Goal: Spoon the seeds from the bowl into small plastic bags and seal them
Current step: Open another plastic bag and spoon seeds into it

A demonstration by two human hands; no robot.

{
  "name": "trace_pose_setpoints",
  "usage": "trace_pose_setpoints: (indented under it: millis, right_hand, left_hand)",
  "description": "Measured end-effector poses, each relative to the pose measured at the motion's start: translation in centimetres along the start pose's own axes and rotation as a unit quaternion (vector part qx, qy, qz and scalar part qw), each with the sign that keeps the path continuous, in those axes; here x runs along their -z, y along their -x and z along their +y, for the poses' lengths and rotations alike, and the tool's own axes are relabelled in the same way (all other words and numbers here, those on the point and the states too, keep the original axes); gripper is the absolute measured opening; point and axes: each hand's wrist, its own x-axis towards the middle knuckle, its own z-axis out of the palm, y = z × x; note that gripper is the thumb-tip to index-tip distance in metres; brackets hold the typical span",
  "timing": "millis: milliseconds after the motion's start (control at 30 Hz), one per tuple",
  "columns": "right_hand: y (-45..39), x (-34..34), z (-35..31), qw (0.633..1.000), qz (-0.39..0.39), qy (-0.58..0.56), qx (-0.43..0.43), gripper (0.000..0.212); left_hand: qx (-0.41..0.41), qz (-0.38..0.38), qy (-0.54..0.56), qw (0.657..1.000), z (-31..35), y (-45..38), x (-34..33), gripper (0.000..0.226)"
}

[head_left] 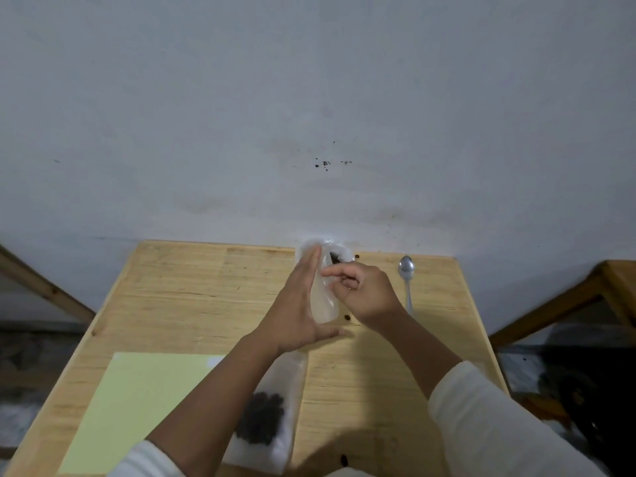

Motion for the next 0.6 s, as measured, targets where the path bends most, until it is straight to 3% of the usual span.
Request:
trace_pose_setpoints:
  millis: [100, 233, 333, 400, 467, 600]
  right_hand:
    - [0.1, -0.1, 0.3, 1.0, -0.014, 0.019, 0.016, 0.023]
    - [-0.6, 0.1, 1.5, 0.992, 0.035, 0.113, 0.052, 0.025]
    - [-0.5, 0.3, 2.4, 0.995, 0.05, 0.052, 0.063, 0.019]
    - [-0.8, 1.1, 4.2, 0.994, 0.108, 0.032, 0.015, 0.018]
    - [-1.5, 2.4, 7.4, 0.98, 0.163, 0.087, -0.075, 0.021]
    - [-1.9, 5.1, 14.2, 0.948, 0.18, 0.189, -0.179, 0.024]
  left_hand:
    - [-0.019, 0.05, -0.027, 0.998, -0.4, -0.4, -0.6, 0.123]
    - [0.0, 0.132, 0.018, 0.991, -0.7, -0.5, -1.2, 0.093]
    - [0.027, 0.168, 0.03, 0.985, -1.2, -0.5, -1.8, 0.087]
    - [0.058, 0.198, 0.038, 0.978, -1.6, -0.5, -2.1, 0.089]
    - [0.083, 0.22, 0.044, 0.971, -2.0, -0.4, -2.5, 0.091]
    - [0.131, 0.246, 0.059, 0.959, -2.3, -0.3, -3.4, 0.096]
